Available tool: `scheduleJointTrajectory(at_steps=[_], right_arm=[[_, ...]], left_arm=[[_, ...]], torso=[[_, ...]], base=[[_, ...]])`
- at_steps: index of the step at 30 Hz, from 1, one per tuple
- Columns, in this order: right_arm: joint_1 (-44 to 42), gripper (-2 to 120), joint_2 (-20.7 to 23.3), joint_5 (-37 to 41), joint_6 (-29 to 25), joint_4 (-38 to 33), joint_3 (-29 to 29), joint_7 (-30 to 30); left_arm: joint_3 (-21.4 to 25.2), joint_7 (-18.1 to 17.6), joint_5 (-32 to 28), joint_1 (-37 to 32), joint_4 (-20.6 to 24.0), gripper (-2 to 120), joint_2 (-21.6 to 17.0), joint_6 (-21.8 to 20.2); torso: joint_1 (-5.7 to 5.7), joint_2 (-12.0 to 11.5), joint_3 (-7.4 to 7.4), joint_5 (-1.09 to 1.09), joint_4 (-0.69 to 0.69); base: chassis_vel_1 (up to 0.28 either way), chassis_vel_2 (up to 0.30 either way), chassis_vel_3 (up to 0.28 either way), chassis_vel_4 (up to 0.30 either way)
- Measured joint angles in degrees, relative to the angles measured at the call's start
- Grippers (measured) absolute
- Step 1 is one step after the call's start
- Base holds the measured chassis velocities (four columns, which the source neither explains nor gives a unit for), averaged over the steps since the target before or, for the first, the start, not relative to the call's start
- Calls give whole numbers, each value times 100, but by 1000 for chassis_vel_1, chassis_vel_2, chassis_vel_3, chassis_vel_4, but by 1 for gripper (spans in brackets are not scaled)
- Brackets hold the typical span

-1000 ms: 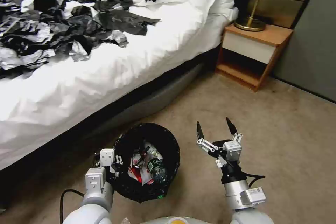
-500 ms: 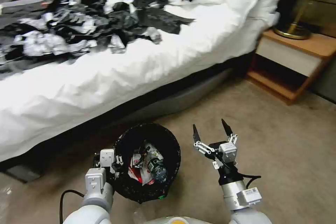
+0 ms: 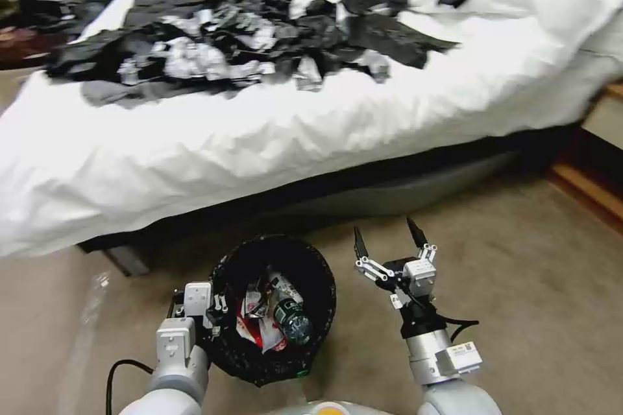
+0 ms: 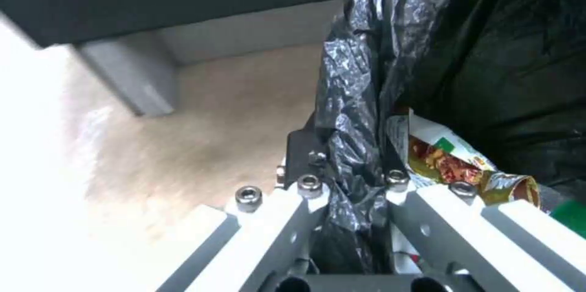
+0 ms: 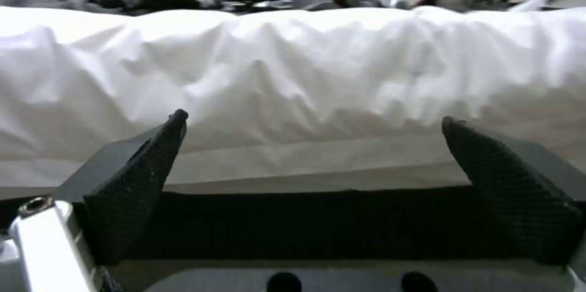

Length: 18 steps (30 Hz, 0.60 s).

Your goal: Pick up the trash bin, then pick up the garbage from the floor and place it into the trash bin.

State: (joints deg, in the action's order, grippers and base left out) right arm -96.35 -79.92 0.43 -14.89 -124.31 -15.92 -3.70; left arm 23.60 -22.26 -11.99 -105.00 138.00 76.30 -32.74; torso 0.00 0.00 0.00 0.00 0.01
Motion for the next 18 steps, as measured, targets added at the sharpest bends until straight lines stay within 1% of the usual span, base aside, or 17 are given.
scheduleJointTrajectory(at_steps=[18], right_arm=[[121, 100, 38, -113, 95, 7, 17, 47]], left_arm=[[-13, -3, 33, -50, 15, 0, 5, 5]], torso=[[0, 0, 0, 0, -1]], base=[[129, 117, 122, 126]])
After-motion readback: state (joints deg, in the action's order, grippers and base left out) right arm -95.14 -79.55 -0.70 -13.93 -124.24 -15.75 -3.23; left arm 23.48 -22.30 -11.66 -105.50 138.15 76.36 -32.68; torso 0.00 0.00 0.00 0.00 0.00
